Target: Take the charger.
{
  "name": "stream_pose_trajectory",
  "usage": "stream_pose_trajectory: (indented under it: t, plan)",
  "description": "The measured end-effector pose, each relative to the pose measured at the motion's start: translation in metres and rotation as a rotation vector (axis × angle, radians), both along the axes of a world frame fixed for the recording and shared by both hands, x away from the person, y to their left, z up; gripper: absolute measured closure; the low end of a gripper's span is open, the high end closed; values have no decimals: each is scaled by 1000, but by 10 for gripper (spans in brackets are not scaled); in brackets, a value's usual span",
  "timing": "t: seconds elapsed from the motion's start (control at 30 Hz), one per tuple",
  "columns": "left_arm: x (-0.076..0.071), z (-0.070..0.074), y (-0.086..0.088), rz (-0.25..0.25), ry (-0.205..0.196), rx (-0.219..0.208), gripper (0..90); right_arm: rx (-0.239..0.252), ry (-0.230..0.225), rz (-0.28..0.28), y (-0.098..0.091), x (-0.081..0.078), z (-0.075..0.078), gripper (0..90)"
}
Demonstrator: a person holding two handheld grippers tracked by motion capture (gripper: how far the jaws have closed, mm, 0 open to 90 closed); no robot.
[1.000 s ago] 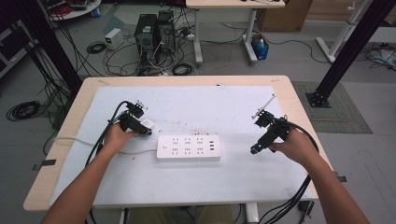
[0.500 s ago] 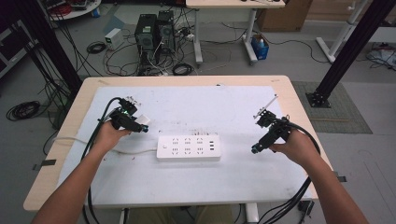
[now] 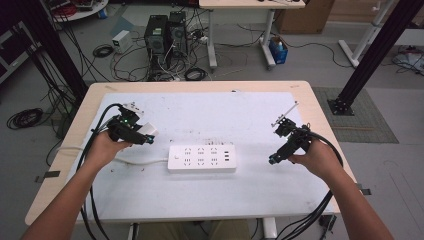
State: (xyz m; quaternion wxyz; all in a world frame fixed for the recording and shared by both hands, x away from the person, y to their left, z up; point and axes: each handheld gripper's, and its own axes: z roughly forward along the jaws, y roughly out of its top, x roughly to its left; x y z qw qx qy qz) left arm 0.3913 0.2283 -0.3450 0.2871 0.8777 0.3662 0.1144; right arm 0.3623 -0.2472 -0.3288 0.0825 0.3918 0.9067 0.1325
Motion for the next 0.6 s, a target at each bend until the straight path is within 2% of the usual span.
stream_pose_trajectory:
  t: [0.1, 0.27, 0.4, 0.6]
  plan:
    - [-10, 12, -3, -35, -14, -6, 426, 3, -7, 0, 1, 0, 1, 24]
    - [-25, 25, -9, -73, -39, -12, 426, 12, -17, 9, 3, -2, 4, 24]
    - [-34, 30, -12, -90, -44, -14, 426, 17, -25, 17, 5, -4, 5, 24]
    - [-40, 31, -16, -111, -56, -20, 426, 7, -30, 23, 6, -7, 5, 24]
